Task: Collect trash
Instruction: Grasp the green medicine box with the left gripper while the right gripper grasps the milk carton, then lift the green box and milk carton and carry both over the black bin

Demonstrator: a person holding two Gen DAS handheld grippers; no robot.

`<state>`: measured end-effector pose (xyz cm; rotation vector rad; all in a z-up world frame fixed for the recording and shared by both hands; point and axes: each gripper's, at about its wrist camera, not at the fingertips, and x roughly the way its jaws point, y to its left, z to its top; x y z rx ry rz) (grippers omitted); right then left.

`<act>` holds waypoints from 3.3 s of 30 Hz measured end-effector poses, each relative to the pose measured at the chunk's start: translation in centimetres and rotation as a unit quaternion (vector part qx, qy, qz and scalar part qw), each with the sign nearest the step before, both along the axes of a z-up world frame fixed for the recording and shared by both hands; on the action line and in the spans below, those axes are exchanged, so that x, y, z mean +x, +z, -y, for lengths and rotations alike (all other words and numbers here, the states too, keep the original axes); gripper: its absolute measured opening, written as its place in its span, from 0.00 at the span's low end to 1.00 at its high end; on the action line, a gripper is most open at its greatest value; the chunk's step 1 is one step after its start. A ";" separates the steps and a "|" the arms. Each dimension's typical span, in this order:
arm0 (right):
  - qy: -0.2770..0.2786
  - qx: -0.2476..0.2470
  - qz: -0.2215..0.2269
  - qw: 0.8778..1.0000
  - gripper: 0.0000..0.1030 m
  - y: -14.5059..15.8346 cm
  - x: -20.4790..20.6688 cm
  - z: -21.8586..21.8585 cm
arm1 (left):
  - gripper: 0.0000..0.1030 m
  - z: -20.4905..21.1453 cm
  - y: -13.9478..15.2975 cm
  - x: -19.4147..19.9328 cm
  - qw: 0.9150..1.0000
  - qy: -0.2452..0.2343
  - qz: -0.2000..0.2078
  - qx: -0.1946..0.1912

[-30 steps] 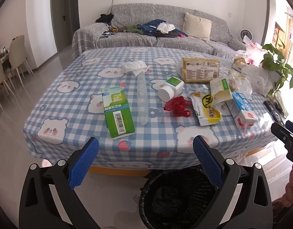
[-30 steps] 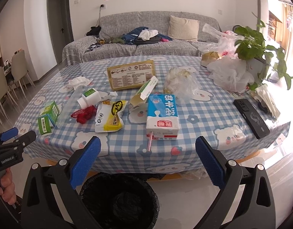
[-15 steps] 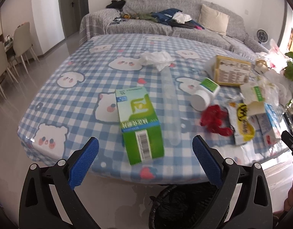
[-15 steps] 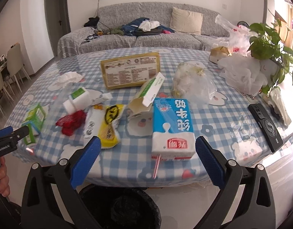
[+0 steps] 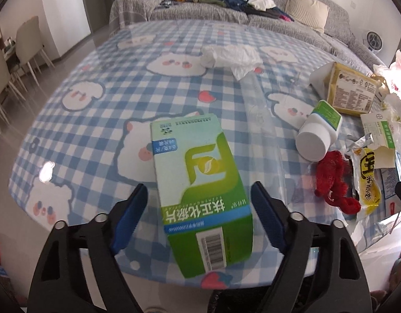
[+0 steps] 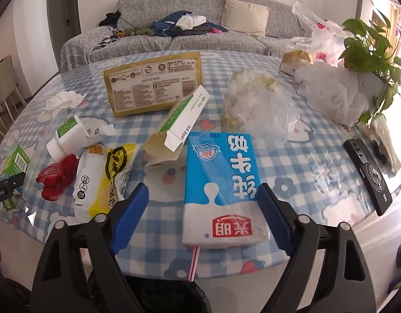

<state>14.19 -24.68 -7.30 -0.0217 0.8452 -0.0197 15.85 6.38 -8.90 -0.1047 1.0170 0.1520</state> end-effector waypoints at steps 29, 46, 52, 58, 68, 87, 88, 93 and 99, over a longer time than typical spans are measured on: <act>-0.033 0.013 -0.016 0.999 0.59 -0.6 0.4 2.6 | 0.46 0.4 0.5 0.4 1.000 -0.002 0.013 0.003; -0.028 0.019 -0.004 0.999 0.59 2.1 -2.9 2.5 | 0.46 1.2 4.4 -3.8 0.999 -0.012 0.048 -0.001; -0.021 0.023 0.001 1.000 0.59 3.0 -4.6 2.2 | 0.46 1.8 4.8 -5.5 0.998 -0.021 0.055 -0.007; -0.011 0.029 0.004 1.000 0.59 3.1 -6.5 1.7 | 0.46 2.5 4.6 -7.3 0.998 -0.027 0.062 -0.016; 0.010 0.035 0.009 0.999 0.59 3.3 -10.0 0.3 | 0.46 4.6 4.1 -11.3 0.997 -0.044 0.065 -0.020; 0.018 0.047 -0.002 0.999 0.59 0.3 -16.1 -0.5 | 0.46 7.4 -0.3 -17.9 0.997 -0.050 0.051 -0.035; 0.018 0.047 -0.004 0.999 0.59 0.1 -16.3 -0.5 | 0.46 7.5 -0.6 -18.2 0.997 -0.052 0.049 -0.034; 0.021 0.040 -0.009 0.999 0.59 -1.3 -17.0 -1.1 | 0.46 8.1 -2.5 -19.4 0.997 -0.058 0.031 -0.030; 0.029 0.035 -0.020 0.999 0.59 -3.2 -17.3 -2.3 | 0.46 8.5 -4.7 -20.0 0.997 -0.066 0.015 -0.022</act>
